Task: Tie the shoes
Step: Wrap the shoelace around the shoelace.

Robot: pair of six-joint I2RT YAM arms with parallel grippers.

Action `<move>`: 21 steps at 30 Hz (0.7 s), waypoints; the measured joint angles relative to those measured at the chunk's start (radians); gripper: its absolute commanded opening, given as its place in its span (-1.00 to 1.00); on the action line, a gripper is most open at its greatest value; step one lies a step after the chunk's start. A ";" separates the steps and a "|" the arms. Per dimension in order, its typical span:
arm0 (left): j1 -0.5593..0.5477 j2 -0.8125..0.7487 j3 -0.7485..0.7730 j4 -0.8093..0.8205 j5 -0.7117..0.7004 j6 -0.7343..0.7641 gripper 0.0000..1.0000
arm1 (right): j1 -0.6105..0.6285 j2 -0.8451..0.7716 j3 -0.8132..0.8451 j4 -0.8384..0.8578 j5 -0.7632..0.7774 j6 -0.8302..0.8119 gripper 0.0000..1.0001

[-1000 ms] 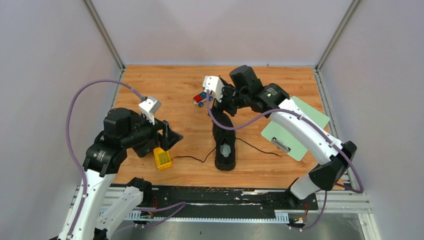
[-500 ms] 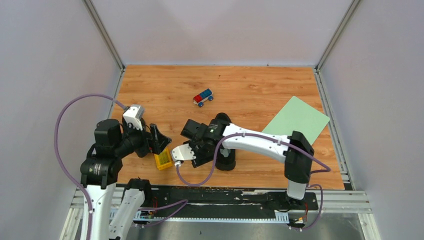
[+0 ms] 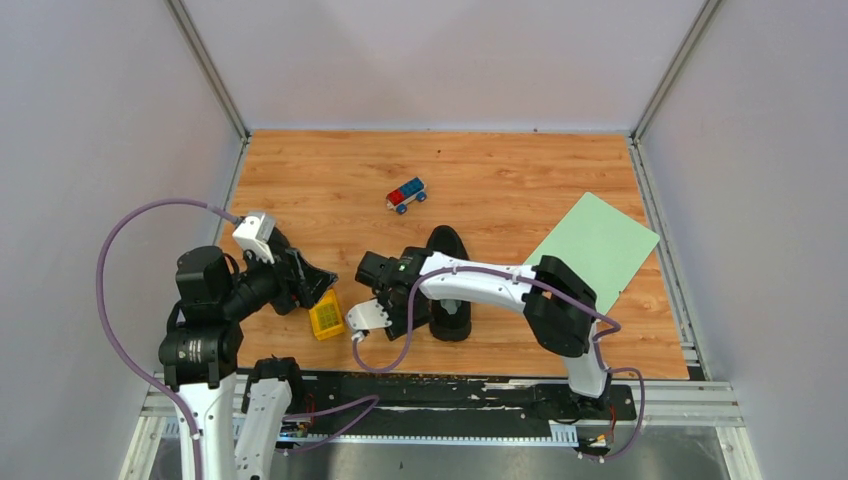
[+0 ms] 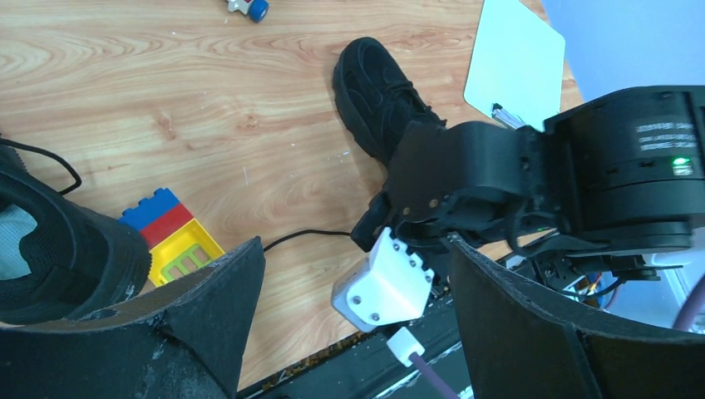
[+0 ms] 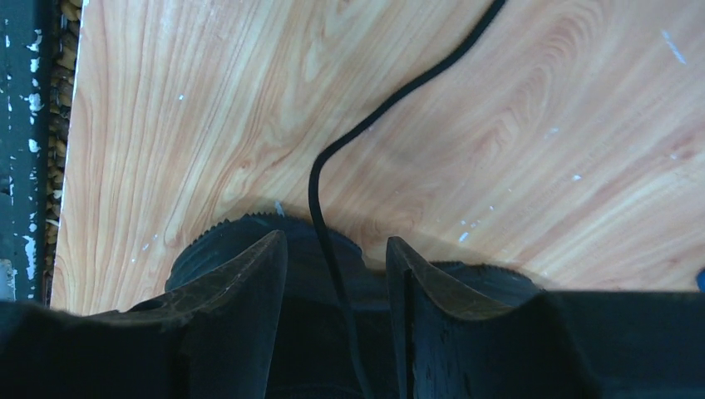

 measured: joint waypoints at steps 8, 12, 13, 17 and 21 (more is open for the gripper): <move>0.000 0.008 0.008 0.013 0.008 0.000 0.64 | 0.014 0.057 0.012 0.006 -0.004 0.008 -0.20; 0.001 0.009 0.008 0.013 0.019 0.000 0.61 | 0.023 0.072 0.024 0.010 -0.006 0.010 -0.17; 0.001 0.009 0.008 0.013 0.022 0.000 0.60 | 0.026 0.072 0.024 0.011 -0.006 0.010 -0.18; 0.001 0.010 0.014 0.015 0.028 -0.001 0.52 | 0.040 0.072 0.033 0.015 -0.011 0.011 -0.58; 0.001 0.010 0.027 0.021 0.026 -0.005 0.49 | 0.051 0.072 0.037 0.021 -0.013 0.016 -1.00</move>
